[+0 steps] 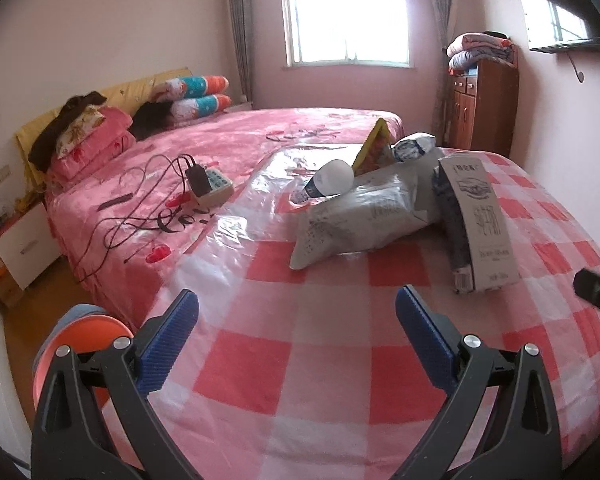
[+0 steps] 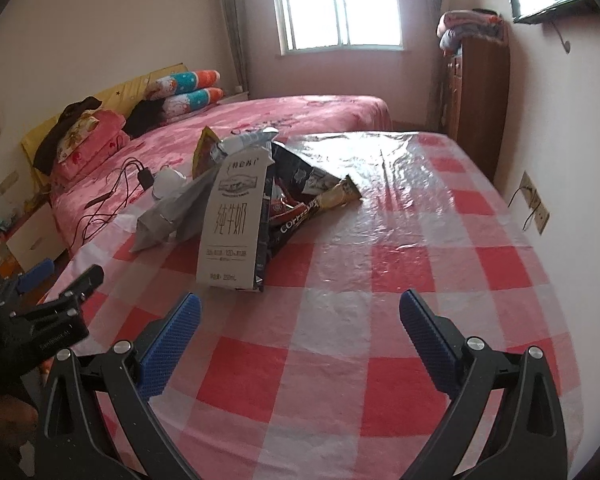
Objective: Collect trash
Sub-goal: 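Grasp the white yogurt bottle with the left tool while the right grasps the white milk carton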
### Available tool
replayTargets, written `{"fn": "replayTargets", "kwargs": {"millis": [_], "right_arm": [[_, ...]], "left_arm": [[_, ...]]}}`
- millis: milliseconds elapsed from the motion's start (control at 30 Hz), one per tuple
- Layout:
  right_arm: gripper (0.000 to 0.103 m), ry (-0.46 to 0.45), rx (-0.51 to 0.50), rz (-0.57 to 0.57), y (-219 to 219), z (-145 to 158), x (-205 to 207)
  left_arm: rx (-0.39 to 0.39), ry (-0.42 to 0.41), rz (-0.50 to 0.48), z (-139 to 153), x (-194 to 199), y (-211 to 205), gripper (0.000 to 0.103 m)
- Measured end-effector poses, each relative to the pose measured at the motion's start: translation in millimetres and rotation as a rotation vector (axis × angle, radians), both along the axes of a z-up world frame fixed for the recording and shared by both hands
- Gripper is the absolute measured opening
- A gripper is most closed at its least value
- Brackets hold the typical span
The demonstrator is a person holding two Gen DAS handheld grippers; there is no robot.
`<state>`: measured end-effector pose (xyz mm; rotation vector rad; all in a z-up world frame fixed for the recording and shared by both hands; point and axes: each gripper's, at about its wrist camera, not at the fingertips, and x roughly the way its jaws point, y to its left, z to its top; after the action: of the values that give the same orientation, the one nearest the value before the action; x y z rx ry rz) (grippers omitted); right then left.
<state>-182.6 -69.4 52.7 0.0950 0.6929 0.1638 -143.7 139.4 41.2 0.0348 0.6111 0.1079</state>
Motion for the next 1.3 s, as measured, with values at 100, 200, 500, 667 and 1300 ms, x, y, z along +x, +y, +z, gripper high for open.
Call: {"fn": "replayTargets", "kwargs": {"millis": [100, 200, 500, 667, 1300], "right_arm": [[0.098, 0.027, 0.014, 0.022, 6.6, -2.0, 12.8], [0.098, 0.021, 0.015, 0.052, 17.0, 0.7, 24.8], [0.098, 0.033, 0.033, 0.126, 35.0, 9.1, 64.1], [0.098, 0.094, 0.069, 0.145, 36.6, 1.8, 86.8], [0.088, 0.108, 0.119, 0.146, 36.0, -15.9, 120.5]], "left_arm": [[-0.028, 0.052, -0.037, 9.3, 19.9, 6.4, 0.099], [-0.102, 0.090, -0.062, 22.6, 44.9, 19.2, 0.099], [-0.459, 0.285, 0.005, 30.9, 143.7, 59.6, 0.099], [-0.556, 0.374, 0.080, 13.7, 192.7, 71.0, 0.099], [-0.591, 0.479, 0.142, -30.5, 234.8, 56.6, 0.053]]}}
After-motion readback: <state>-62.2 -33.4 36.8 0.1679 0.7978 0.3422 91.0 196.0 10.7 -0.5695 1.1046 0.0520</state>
